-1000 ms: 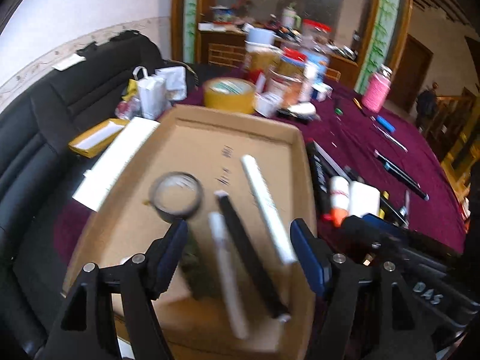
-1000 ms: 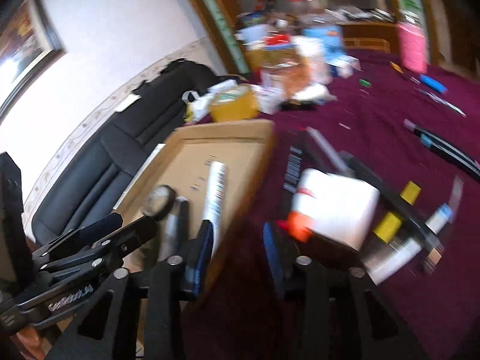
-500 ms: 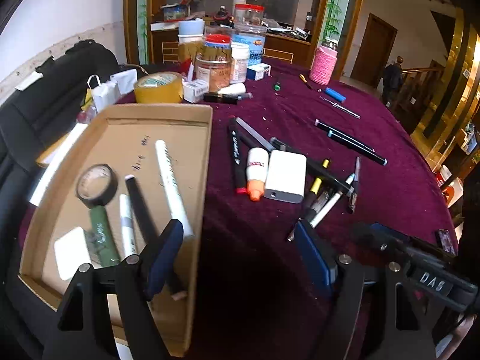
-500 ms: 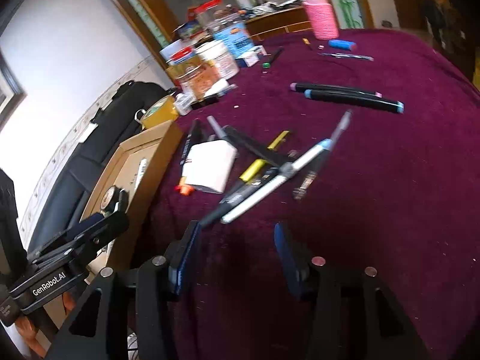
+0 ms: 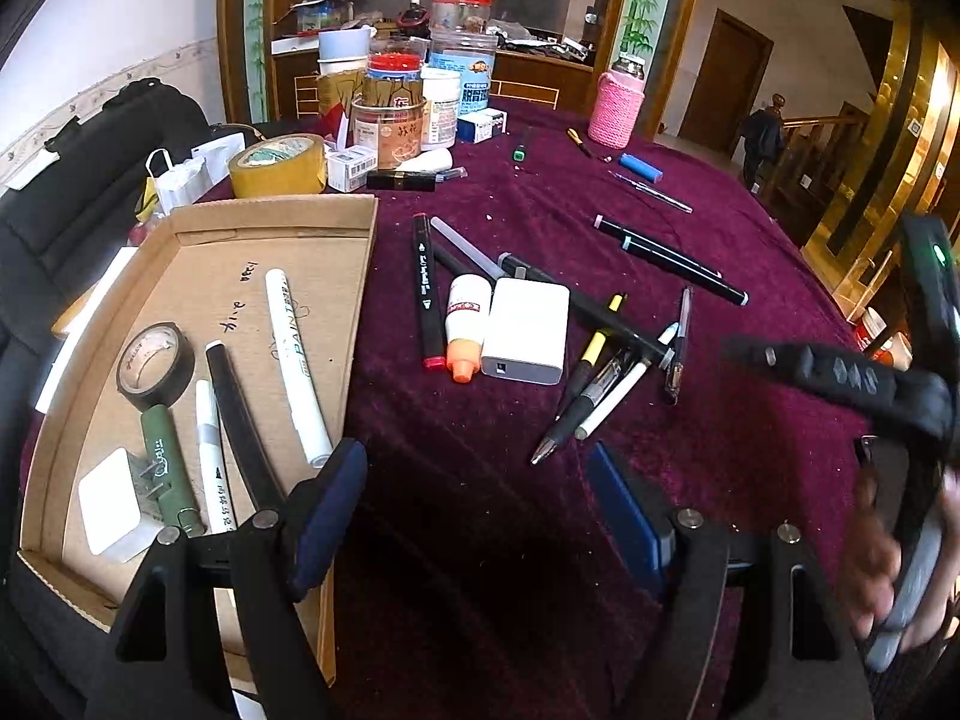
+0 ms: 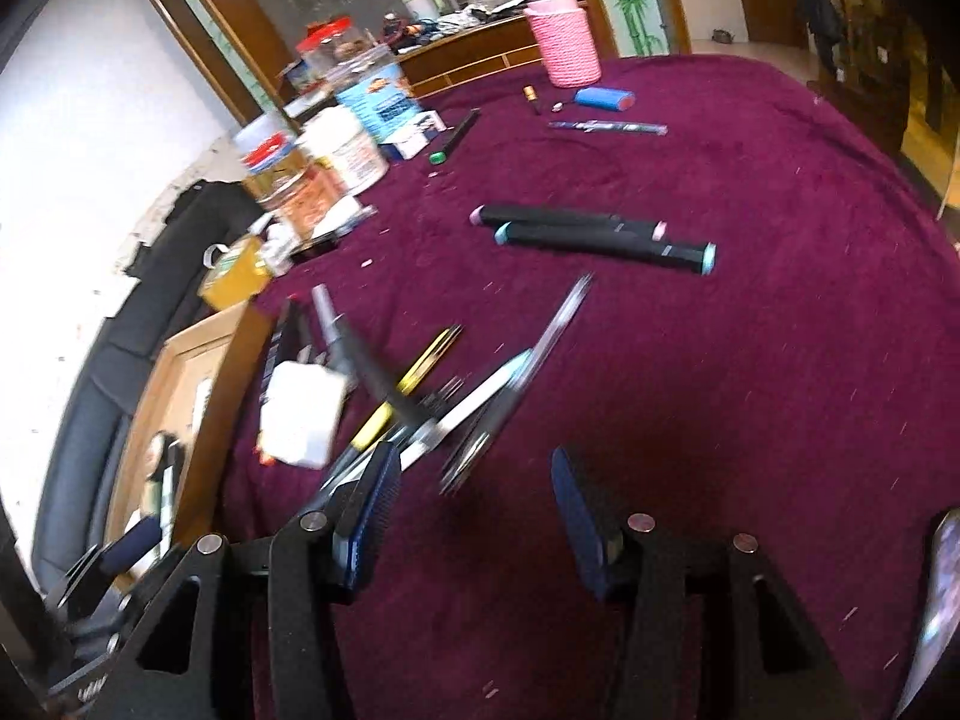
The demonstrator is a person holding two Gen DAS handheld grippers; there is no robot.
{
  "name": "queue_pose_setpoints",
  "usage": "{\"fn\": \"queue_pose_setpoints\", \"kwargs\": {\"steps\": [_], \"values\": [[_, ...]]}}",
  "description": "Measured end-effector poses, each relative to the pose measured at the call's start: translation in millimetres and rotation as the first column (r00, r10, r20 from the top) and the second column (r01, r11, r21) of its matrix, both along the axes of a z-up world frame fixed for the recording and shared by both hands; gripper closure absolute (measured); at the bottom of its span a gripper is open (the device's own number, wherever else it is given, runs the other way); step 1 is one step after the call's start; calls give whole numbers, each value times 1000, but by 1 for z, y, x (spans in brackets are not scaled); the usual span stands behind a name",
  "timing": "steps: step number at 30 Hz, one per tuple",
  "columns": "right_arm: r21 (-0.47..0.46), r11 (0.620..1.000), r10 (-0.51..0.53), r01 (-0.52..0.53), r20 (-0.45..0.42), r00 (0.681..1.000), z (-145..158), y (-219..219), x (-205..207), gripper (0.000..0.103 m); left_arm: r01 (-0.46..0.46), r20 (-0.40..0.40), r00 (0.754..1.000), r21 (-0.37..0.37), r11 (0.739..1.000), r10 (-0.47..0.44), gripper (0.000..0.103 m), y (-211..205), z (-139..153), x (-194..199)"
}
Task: Organize rigid objects
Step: 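Move both tools back over the table toward the black markers, then grasp two black markers with the right tool while the left tool grasps a thick black marker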
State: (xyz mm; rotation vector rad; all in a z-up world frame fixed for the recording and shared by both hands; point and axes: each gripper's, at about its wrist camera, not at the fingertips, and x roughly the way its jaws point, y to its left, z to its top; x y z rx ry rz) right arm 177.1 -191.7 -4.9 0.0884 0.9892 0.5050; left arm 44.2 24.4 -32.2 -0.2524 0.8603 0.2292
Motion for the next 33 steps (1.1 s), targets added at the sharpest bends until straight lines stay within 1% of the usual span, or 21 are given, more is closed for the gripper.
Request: {"fn": "queue_pose_setpoints", "kwargs": {"steps": [3,6,8,10,14,16,18,20,21,23,25,27,30,31,32,33], "values": [[-38,999,12,-12,17,1000,11,4,28,47,3,4,1000,-27,1000,-3,27,2,2,4],[-61,996,64,-63,18,998,20,10,59,47,2,-11,1000,-42,999,-3,27,0,1,11],[-102,989,110,-103,62,992,25,17,78,47,13,-16,1000,-54,998,-14,27,-3,2,15],[-148,980,150,-136,95,984,24,23,93,47,16,-16,1000,-50,999,-17,27,-6,3,19],[-176,962,234,-210,131,963,9,26,115,47,25,-39,999,-66,997,-27,27,-11,1,31],[-197,961,220,-194,124,967,-3,21,124,47,34,-51,998,-83,996,-39,27,-13,0,41],[-179,965,210,-191,91,973,-11,15,130,47,35,-61,997,-99,994,-42,27,-14,-1,52],[-174,961,229,-215,68,971,-18,15,132,47,34,-79,996,-137,990,-45,27,-15,-3,64],[-176,963,221,-206,75,972,-19,15,133,47,41,-87,995,-169,985,-56,27,-16,-3,72],[-197,960,219,-201,74,973,-19,16,133,47,50,-107,992,-185,981,-71,27,-19,-4,87],[-207,958,216,-197,76,973,-20,15,133,47,42,-112,992,-176,983,-62,27,-22,-2,102],[-258,953,185,-156,92,978,-22,14,135,47,34,-117,992,-165,986,-54,27,-24,-2,117],[-224,961,180,-160,73,981,-21,10,139,47,46,-126,990,-165,985,-68,27,-29,-2,136],[-223,961,183,-164,68,981,-21,10,139,50,51,-128,989,-155,987,-72,28,-30,-2,140],[-225,960,186,-167,66,980,-21,10,138,59,54,-131,989,-139,989,-72,28,-33,-3,146],[-222,960,189,-172,58,980,-21,10,138,63,49,-147,987,-124,991,-68,28,-35,-7,153]]}}
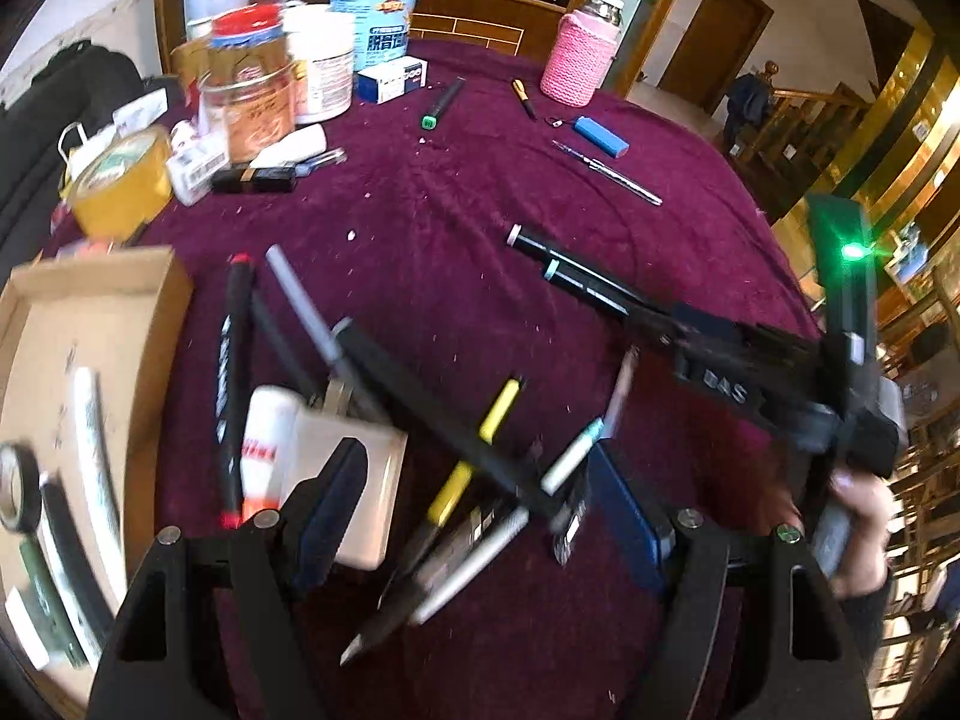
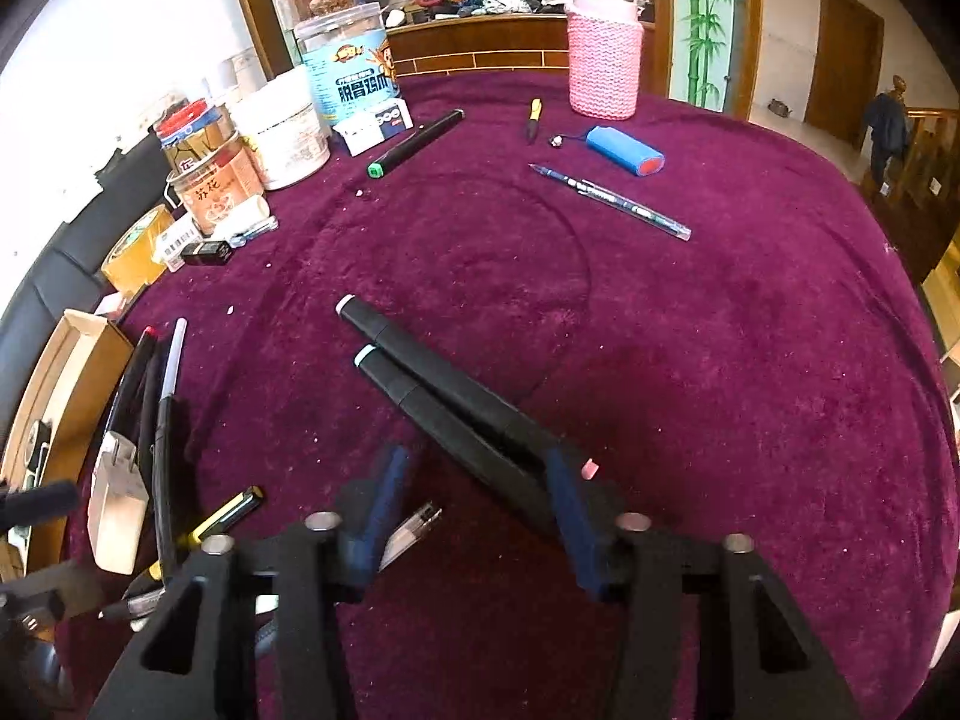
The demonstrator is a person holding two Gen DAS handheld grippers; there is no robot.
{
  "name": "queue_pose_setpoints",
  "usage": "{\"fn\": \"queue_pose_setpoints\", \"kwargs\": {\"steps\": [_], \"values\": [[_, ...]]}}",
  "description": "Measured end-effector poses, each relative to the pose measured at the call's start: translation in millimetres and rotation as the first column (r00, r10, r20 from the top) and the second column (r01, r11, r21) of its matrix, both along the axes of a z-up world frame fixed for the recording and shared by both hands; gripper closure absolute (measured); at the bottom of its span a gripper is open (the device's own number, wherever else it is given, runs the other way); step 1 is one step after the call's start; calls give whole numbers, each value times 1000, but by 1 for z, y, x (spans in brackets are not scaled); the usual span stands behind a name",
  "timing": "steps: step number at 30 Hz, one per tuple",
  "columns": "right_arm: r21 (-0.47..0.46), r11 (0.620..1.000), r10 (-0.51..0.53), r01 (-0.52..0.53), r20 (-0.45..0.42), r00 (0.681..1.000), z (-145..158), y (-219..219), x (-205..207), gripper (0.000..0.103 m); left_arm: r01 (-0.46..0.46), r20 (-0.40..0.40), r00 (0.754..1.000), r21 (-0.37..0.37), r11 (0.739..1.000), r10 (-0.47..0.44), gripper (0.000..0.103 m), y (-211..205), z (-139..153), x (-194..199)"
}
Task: Organize rigid objects
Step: 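Grasp two black markers with the right tool while the left tool grasps a thick black marker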
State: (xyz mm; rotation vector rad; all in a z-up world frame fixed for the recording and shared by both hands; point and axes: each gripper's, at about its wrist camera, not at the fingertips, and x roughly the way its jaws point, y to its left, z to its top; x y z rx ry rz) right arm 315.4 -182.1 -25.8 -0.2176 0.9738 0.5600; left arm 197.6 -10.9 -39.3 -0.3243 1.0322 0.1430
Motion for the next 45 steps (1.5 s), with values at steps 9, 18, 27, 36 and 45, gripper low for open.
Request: {"fn": "queue_pose_setpoints", "kwargs": {"steps": [9,18,27,36,45], "values": [[12,1000,-21,21,4,1000,3,-2,-3,65,-4,-48,999,33,999,6,48,-7,-1,21],[18,1000,-18,18,7,1000,2,-1,-3,65,-12,-140,990,-33,999,7,60,-11,-24,28],[70,997,-43,44,-17,999,6,-9,1,65,-75,-151,986,-62,995,65,82,3,-42,32],[185,974,-109,130,-119,987,3,-32,18,64,-76,-99,993,-122,990,64,87,10,-37,5],[170,985,-7,22,-87,996,8,-17,2,64,-68,-39,997,-148,987,63,87,14,-23,-14]]}}
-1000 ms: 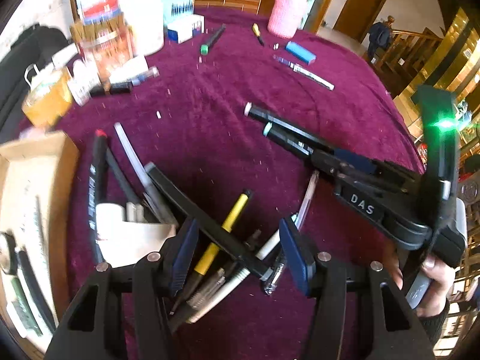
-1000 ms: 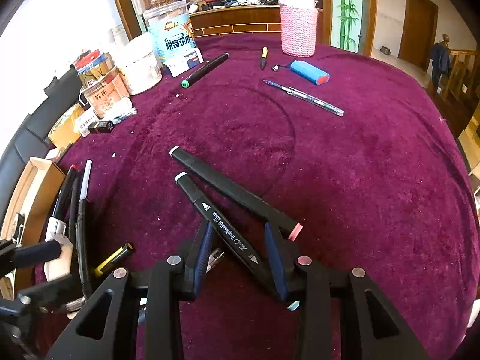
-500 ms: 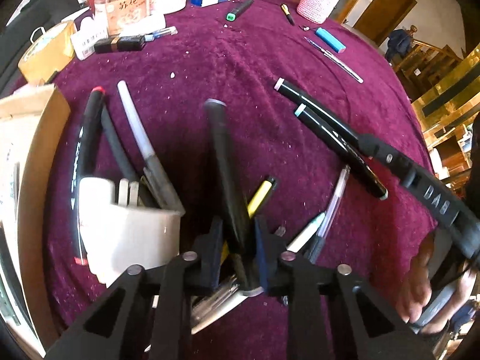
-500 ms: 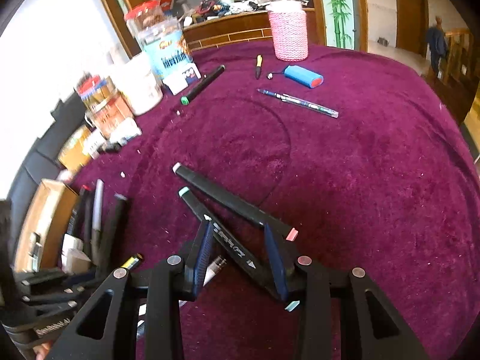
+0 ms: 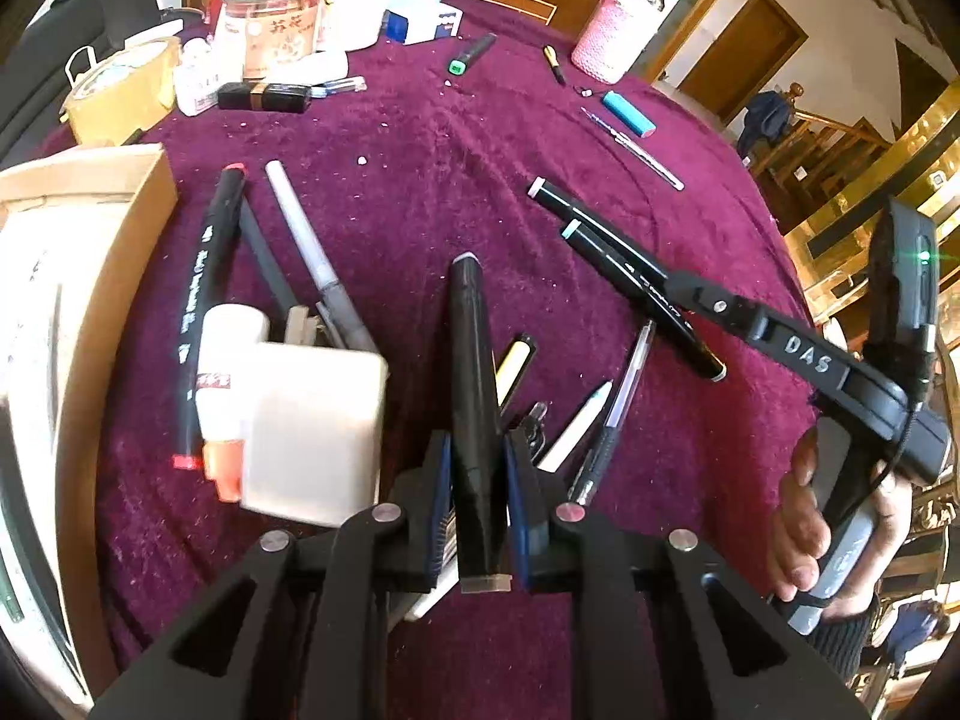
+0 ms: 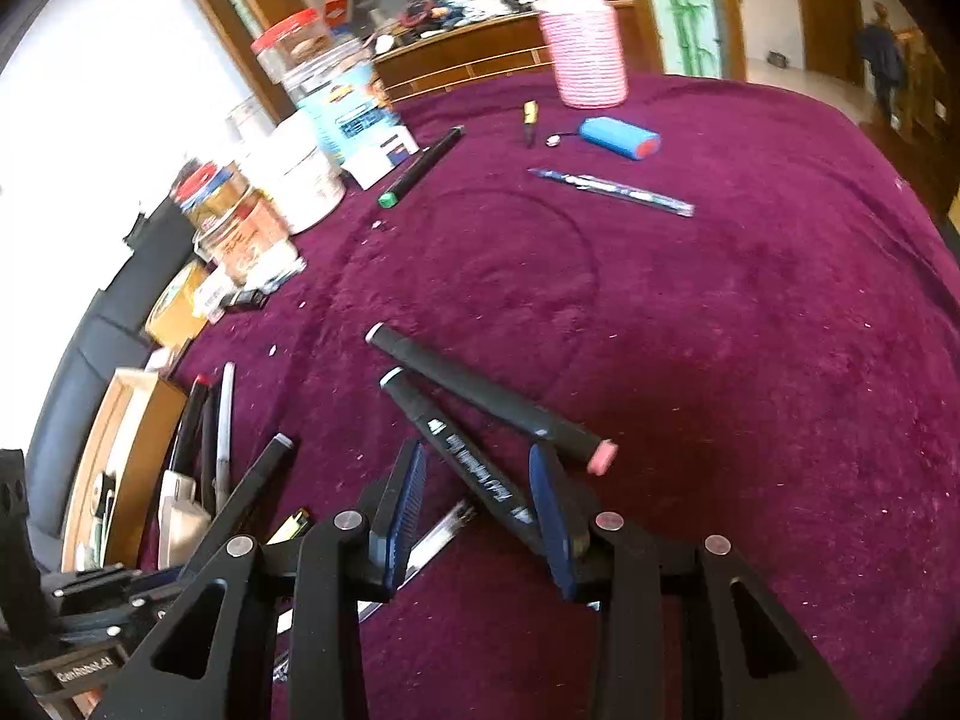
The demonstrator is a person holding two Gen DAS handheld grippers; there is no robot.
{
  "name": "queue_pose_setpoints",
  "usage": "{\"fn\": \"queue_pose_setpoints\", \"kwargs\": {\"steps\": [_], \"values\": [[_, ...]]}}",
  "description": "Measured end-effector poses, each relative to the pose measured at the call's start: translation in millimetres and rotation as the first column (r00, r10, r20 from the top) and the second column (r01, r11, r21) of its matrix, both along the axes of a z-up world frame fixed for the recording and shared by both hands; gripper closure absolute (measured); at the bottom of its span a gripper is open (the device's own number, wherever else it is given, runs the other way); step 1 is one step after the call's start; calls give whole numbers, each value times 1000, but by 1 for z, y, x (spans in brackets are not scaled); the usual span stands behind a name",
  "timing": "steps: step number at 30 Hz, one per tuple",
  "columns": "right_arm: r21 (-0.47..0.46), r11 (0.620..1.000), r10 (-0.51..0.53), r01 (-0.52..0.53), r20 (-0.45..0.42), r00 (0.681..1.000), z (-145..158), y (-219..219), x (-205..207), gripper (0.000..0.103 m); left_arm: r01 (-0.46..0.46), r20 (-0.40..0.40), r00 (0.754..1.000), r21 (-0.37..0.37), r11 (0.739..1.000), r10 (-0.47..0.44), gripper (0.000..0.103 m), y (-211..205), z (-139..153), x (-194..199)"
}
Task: Organize rigid objects
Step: 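Grasp two black markers with the right tool while the left tool grasps a thick black marker, then carry the black markers over the cardboard tray with both tools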
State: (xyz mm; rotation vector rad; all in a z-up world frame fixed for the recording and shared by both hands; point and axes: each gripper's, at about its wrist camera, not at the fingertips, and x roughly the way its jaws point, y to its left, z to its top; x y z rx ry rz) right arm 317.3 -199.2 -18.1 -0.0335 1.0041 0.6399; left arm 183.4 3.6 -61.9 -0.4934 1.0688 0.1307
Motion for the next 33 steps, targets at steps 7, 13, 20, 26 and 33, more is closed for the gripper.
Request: {"fn": "queue_pose_setpoints", "kwargs": {"steps": [7,13,20,26,33], "values": [[-87,996,-1,2,11,1000,-20,12,1,68,45,5,999,-4,999,-44,87,-9,-3,-18],[-102,995,4,-1,30,1000,-19,14,-3,86,65,-16,998,9,998,-65,87,-14,-9,-18],[-78,997,10,-5,59,998,-8,15,-9,87,56,12,998,31,998,-57,88,-12,-9,-16],[-10,1000,-21,22,104,994,8,10,-16,87,66,80,994,38,997,-69,88,-12,8,-33],[16,1000,-5,2,172,985,23,23,-37,87,9,147,989,-1,1000,-9,88,17,33,-79]]}}
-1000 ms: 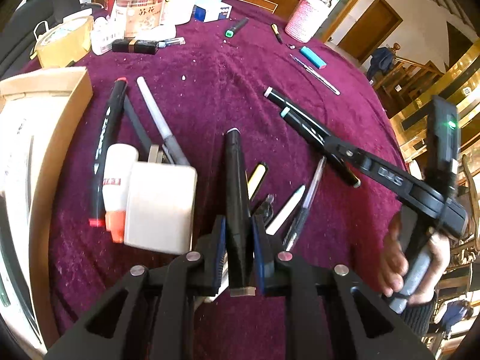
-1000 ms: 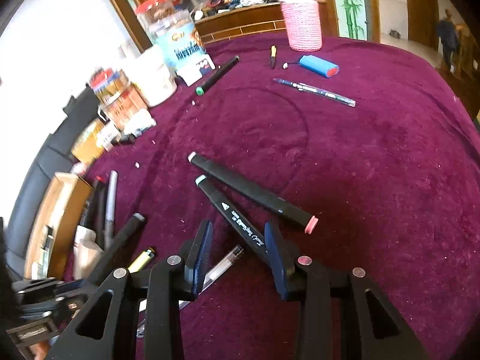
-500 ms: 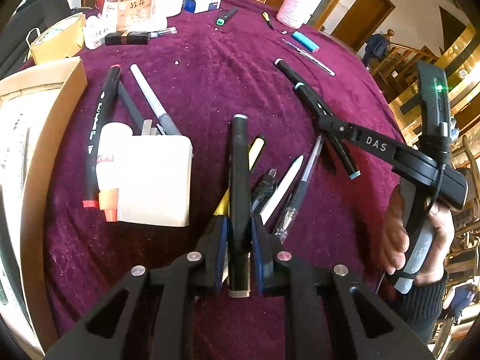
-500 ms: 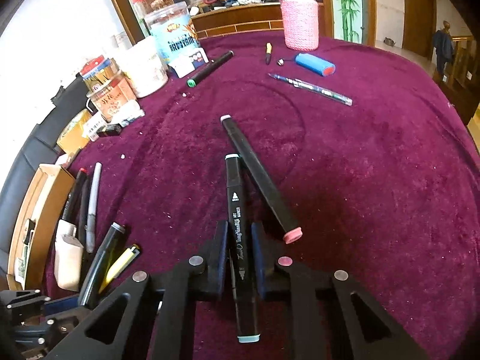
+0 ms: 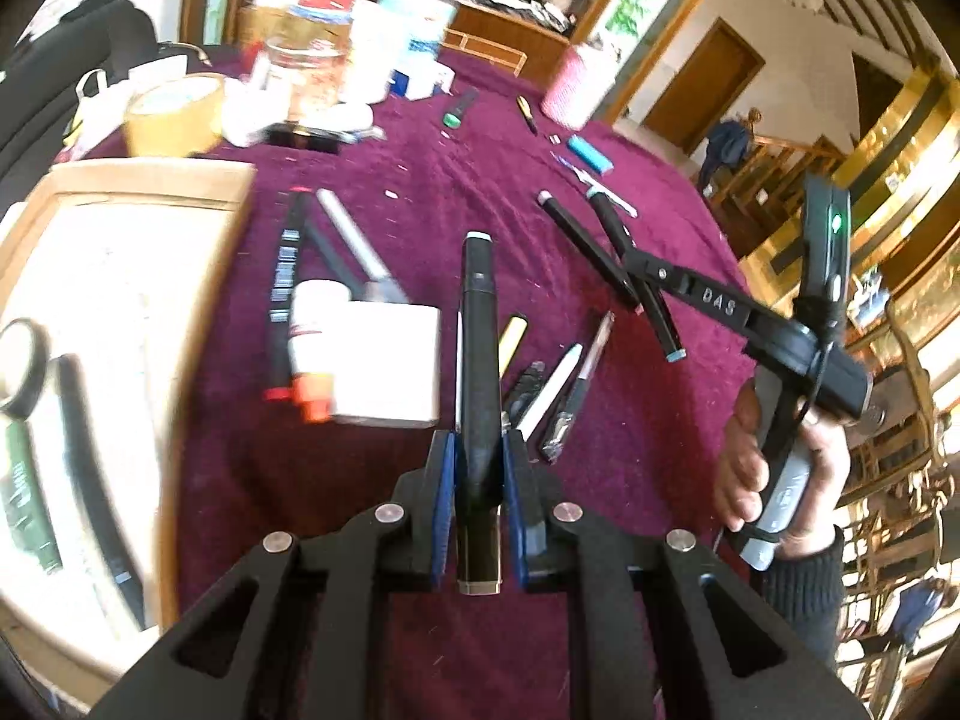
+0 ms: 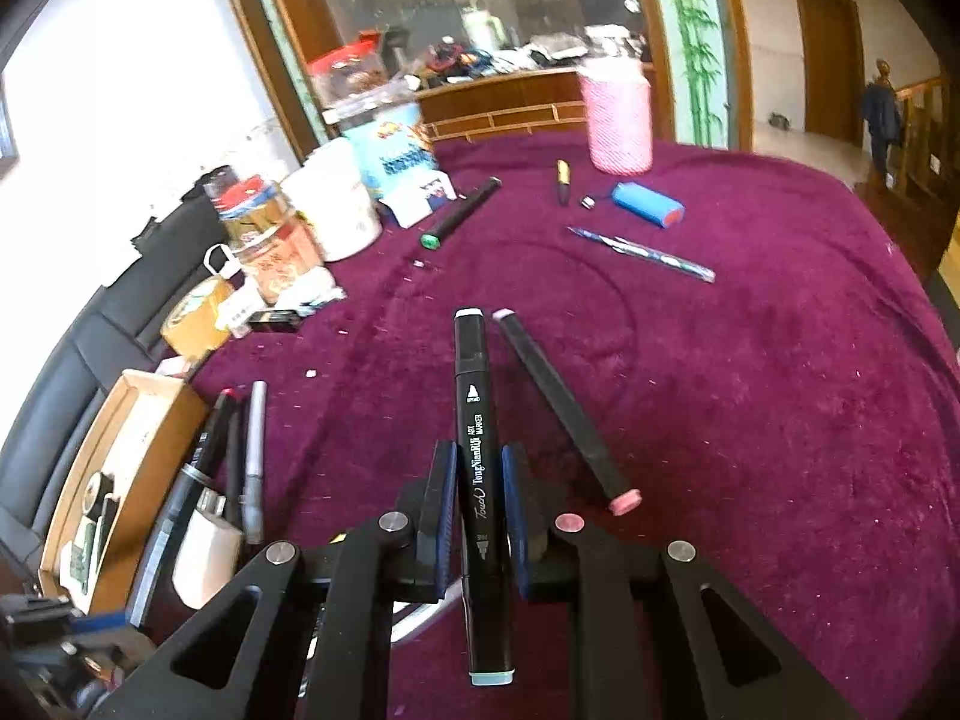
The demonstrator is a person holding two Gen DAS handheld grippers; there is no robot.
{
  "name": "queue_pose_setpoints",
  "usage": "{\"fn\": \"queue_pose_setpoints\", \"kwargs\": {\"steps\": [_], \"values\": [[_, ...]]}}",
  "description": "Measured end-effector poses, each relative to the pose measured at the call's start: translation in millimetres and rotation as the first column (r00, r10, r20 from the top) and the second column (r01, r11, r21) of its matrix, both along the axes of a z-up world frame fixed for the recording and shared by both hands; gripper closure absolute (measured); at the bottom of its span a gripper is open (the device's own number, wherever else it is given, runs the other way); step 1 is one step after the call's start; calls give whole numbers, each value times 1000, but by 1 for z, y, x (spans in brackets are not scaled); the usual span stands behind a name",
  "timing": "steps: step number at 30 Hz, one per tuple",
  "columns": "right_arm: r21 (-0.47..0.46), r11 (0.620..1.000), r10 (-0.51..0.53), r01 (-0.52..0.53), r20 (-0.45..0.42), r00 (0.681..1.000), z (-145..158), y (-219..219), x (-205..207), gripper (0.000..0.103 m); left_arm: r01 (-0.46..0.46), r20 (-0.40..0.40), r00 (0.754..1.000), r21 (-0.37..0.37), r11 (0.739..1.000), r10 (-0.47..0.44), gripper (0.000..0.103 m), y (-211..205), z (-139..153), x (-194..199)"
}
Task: Organize rigid objects
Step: 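Carry the black markers over the cardboard tray with both tools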
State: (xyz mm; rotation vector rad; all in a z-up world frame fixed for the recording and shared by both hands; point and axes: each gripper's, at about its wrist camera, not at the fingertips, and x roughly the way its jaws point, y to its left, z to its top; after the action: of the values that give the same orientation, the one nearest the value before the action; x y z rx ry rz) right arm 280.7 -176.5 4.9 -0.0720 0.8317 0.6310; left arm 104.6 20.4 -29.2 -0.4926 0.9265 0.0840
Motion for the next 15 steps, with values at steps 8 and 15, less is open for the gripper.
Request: {"fn": "queue_pose_setpoints", "kwargs": {"steps": [8,15], "values": [[88,995,42,-38,-42,998,17,22,-37,87,-94,33,995,-29,995,95,88,60,14,-58],[219,958,219,-184,-149,964,30,110,-104,86,-188,56,980,-30,982,190,88,119,22,-87]]}}
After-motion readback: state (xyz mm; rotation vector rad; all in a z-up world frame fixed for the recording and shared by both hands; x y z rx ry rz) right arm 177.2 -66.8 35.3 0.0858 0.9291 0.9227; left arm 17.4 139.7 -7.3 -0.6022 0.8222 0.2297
